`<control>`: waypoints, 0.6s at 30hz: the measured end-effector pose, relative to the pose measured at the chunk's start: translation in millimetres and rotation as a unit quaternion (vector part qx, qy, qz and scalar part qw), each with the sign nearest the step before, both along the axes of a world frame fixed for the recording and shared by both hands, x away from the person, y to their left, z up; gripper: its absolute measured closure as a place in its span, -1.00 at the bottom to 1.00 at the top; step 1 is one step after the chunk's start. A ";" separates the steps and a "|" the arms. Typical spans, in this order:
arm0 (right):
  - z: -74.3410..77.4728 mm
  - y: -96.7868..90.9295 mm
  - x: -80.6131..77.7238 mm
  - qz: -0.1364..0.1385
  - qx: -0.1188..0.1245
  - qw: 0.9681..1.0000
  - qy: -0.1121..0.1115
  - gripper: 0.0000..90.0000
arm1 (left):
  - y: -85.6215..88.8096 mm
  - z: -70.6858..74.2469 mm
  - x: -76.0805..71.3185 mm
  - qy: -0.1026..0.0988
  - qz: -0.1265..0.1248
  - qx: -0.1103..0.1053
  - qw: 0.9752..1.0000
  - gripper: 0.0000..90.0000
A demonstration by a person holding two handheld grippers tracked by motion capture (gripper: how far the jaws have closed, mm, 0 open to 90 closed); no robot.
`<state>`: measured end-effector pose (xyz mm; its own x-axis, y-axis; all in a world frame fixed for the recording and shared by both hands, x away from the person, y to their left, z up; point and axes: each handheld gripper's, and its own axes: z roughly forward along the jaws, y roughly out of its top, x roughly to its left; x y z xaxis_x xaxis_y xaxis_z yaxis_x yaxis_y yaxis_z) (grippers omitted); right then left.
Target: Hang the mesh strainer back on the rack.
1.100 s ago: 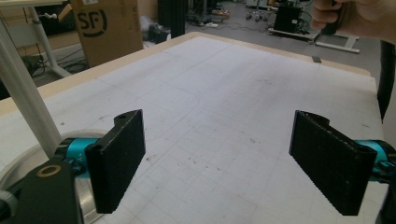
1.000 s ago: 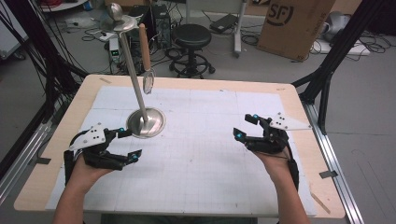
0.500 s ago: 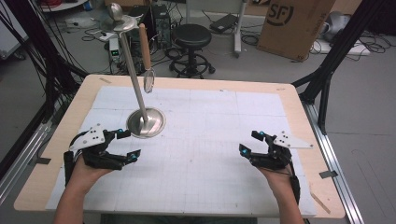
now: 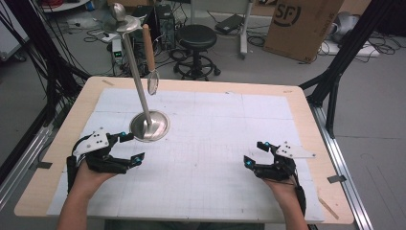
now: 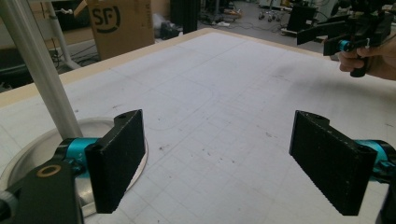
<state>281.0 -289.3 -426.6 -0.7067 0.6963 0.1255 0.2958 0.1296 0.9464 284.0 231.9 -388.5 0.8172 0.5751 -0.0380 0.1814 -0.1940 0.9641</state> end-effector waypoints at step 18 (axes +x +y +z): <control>-2.2 -5.6 -3.0 -0.006 0.006 1.000 0.002 -0.60 | -1.5 -3.5 -1.4 0.003 0.002 -0.001 1.000 -0.58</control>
